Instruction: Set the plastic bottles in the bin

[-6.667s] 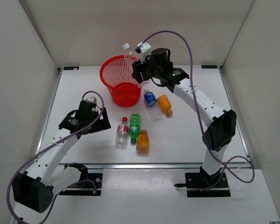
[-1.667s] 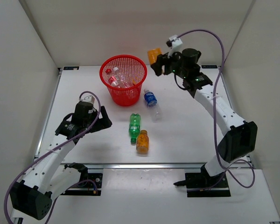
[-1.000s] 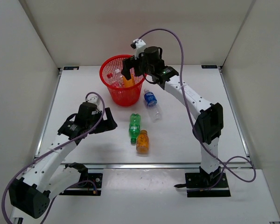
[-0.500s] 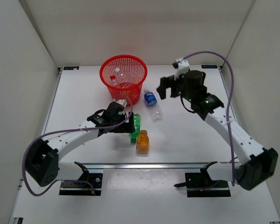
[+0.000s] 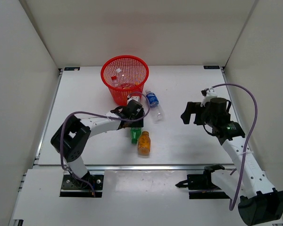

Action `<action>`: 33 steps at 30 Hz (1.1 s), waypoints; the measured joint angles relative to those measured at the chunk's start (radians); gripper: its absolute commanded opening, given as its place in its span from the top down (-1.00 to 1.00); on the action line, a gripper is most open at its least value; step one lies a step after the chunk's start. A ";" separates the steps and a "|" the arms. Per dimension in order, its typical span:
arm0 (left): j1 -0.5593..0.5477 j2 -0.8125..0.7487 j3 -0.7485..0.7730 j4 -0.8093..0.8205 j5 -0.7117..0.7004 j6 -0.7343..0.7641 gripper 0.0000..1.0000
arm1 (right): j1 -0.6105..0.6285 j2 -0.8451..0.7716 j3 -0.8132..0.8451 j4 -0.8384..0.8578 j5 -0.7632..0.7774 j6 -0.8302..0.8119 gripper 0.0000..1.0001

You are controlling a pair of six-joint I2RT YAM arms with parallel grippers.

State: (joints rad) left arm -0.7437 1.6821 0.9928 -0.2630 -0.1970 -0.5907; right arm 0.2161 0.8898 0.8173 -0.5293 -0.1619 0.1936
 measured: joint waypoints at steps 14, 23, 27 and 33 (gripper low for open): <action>-0.038 -0.285 0.161 -0.205 -0.101 0.144 0.35 | 0.003 0.051 -0.033 0.056 0.001 -0.048 -0.98; 0.132 -0.507 0.281 0.225 -0.306 0.270 0.27 | 0.045 0.304 0.008 0.172 -0.011 -0.111 -0.98; 0.270 -0.331 0.373 0.340 -0.344 0.276 0.18 | 0.070 0.385 0.075 0.211 -0.012 -0.127 -0.98; 0.310 -0.051 0.443 0.310 -0.397 0.291 -0.98 | 0.098 0.481 0.151 0.253 0.005 -0.177 -0.98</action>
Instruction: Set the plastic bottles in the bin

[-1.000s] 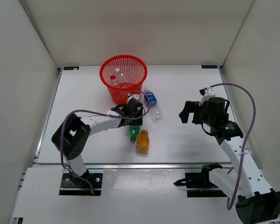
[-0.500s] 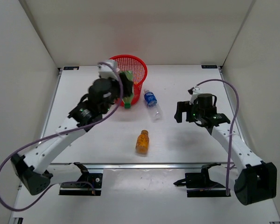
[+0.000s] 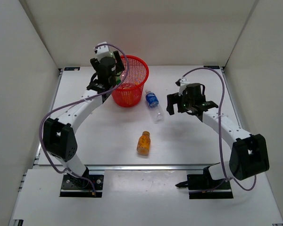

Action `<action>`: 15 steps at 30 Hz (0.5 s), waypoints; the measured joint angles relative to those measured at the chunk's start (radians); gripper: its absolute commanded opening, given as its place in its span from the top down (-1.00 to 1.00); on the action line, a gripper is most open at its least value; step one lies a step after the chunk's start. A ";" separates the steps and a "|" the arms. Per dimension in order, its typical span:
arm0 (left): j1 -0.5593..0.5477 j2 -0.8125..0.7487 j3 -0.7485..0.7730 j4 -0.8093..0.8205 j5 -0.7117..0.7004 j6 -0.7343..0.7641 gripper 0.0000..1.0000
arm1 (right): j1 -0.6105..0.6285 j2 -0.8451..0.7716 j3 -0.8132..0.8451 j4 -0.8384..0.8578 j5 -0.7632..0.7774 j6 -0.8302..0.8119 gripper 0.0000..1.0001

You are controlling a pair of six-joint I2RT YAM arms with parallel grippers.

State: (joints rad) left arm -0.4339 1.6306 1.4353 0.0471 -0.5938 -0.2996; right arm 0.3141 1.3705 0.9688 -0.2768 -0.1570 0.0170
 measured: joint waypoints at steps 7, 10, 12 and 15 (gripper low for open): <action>0.008 -0.034 -0.053 -0.055 0.007 -0.027 -0.97 | -0.020 0.158 0.104 0.054 -0.039 -0.044 -0.98; -0.006 -0.101 -0.043 -0.101 0.014 -0.026 -0.97 | -0.018 0.241 0.154 0.105 -0.070 -0.067 -0.98; -0.037 -0.156 -0.038 -0.150 0.027 -0.026 -0.97 | -0.009 0.288 0.166 0.144 -0.088 -0.081 -0.98; -0.098 -0.241 -0.043 -0.251 0.090 -0.045 -0.98 | 0.000 0.351 0.167 0.185 -0.121 -0.095 -0.96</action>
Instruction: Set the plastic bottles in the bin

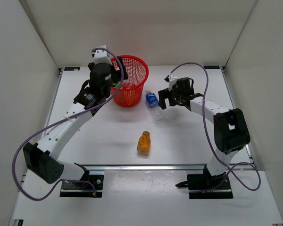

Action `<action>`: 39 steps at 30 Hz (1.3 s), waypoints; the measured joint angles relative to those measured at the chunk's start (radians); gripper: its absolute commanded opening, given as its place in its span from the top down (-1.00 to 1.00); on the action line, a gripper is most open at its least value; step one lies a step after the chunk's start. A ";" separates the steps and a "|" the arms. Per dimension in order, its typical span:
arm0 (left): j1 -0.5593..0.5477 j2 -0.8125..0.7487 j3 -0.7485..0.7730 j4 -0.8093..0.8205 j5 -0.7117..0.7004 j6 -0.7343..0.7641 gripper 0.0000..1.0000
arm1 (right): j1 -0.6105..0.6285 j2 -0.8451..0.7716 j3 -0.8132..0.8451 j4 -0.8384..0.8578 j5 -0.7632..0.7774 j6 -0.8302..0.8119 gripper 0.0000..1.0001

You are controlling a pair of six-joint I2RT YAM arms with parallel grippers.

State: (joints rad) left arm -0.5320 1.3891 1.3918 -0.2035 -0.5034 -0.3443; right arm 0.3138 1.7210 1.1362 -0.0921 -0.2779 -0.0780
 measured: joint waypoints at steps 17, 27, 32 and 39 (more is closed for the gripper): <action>0.082 -0.462 -0.562 -0.526 0.351 -0.275 -0.97 | 0.111 0.274 0.097 0.153 -0.104 0.073 -0.67; 0.116 -0.589 -0.583 -0.552 0.384 -0.328 -0.97 | 0.121 0.266 0.111 0.104 -0.047 0.145 0.40; 0.119 -0.589 -0.620 -0.534 0.399 -0.328 -0.97 | 0.088 0.093 0.123 0.024 0.034 0.128 0.56; 0.123 -0.585 -0.688 -0.518 0.415 -0.318 -0.97 | 0.092 0.002 0.498 -0.029 0.082 0.076 0.57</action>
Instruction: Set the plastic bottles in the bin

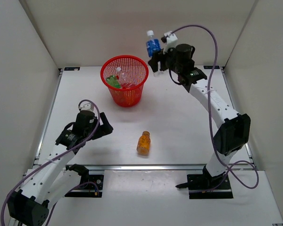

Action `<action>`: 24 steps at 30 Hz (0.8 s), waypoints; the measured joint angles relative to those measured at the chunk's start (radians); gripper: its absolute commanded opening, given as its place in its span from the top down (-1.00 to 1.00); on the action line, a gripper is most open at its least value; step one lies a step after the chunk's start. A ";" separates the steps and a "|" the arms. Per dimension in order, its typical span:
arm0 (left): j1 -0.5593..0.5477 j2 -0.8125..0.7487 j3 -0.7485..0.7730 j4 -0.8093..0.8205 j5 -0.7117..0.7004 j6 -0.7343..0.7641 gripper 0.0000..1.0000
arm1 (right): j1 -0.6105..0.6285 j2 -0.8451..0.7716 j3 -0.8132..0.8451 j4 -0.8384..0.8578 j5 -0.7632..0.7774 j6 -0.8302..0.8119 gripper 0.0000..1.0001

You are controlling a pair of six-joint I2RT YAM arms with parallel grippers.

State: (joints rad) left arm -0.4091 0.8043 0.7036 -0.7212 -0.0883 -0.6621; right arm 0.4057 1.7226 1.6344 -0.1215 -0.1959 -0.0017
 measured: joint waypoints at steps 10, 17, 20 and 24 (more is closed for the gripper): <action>0.007 -0.013 -0.016 0.002 -0.001 0.029 -0.98 | 0.233 0.257 0.335 -0.014 0.051 -0.062 -0.26; -0.071 -0.002 -0.016 0.024 0.007 0.072 -0.97 | 0.174 0.349 0.299 -0.006 -0.007 -0.023 -0.98; -0.119 0.038 -0.012 0.050 0.020 0.093 -0.97 | 0.140 0.334 0.299 0.003 -0.026 -0.021 -0.98; -0.194 0.172 0.024 0.094 0.037 0.119 -0.97 | 0.124 0.255 0.277 -0.030 -0.032 -0.022 -0.98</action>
State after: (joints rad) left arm -0.6029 0.9760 0.7280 -0.6273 -0.0509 -0.5434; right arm 0.5293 1.9778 1.9110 -0.1516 -0.2276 -0.0235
